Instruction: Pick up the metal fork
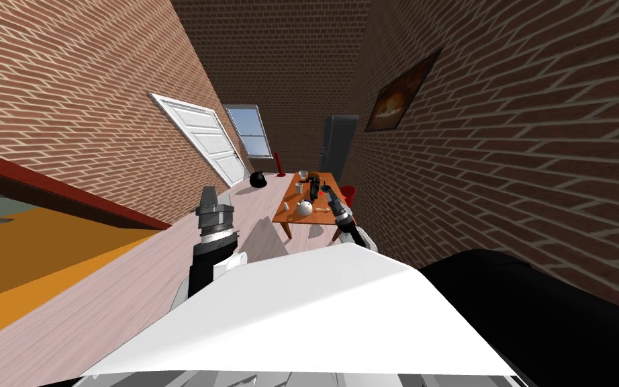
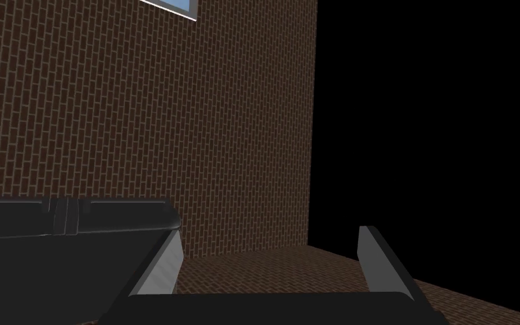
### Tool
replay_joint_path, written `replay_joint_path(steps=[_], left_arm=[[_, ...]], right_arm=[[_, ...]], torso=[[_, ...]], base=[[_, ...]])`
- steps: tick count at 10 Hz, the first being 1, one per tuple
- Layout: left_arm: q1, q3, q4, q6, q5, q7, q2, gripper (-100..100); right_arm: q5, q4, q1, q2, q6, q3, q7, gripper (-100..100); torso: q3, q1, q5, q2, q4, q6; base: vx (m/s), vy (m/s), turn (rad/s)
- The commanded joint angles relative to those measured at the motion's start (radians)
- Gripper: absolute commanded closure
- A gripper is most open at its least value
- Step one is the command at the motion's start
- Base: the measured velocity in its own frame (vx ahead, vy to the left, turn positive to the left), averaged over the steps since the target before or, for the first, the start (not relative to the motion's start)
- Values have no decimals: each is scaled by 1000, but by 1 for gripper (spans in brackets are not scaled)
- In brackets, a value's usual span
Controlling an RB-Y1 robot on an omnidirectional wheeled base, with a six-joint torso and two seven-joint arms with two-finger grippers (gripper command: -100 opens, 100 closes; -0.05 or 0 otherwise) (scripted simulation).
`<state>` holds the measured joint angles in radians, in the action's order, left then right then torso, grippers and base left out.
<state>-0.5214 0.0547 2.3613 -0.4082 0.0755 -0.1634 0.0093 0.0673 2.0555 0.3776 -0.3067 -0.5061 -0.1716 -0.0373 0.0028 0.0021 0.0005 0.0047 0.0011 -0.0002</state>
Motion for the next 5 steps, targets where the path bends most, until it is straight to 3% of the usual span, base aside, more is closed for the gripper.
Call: replay_joint_path(steps=[1, 2, 3, 4, 5], left_arm=[[0, 0, 0, 0, 0, 0, 0, 0], [0, 0, 0, 0, 0, 0, 0, 0], [0, 0, 0, 0, 0, 0, 0, 0], [0, 0, 0, 0, 0, 0, 0, 0], [0, 0, 0, 0, 0, 0, 0, 0]], right_arm=[[33, -50, -13, -50, 0, -29, 9, -100], [33, -60, -13, -71, 0, -29, 9, -100], [57, -102, -28, -108, 5, -49, 15, -100], [57, -102, -28, -115, 5, -49, 15, -100], [82, -138, -43, -158, 11, -69, 22, -100]], torso=[[0, 0, 0, 0, 0, 0], [1, 2, 0, 2, 0, 0], [1, 1, 0, 1, 0, 1], [0, 1, 0, 0, 0, 0], [0, 0, 0, -1, 0, 1]], base=[[-118, 79, 224], [-84, 63, 46], [-65, 62, 102], [-49, 43, 60], [-50, 49, 148]])
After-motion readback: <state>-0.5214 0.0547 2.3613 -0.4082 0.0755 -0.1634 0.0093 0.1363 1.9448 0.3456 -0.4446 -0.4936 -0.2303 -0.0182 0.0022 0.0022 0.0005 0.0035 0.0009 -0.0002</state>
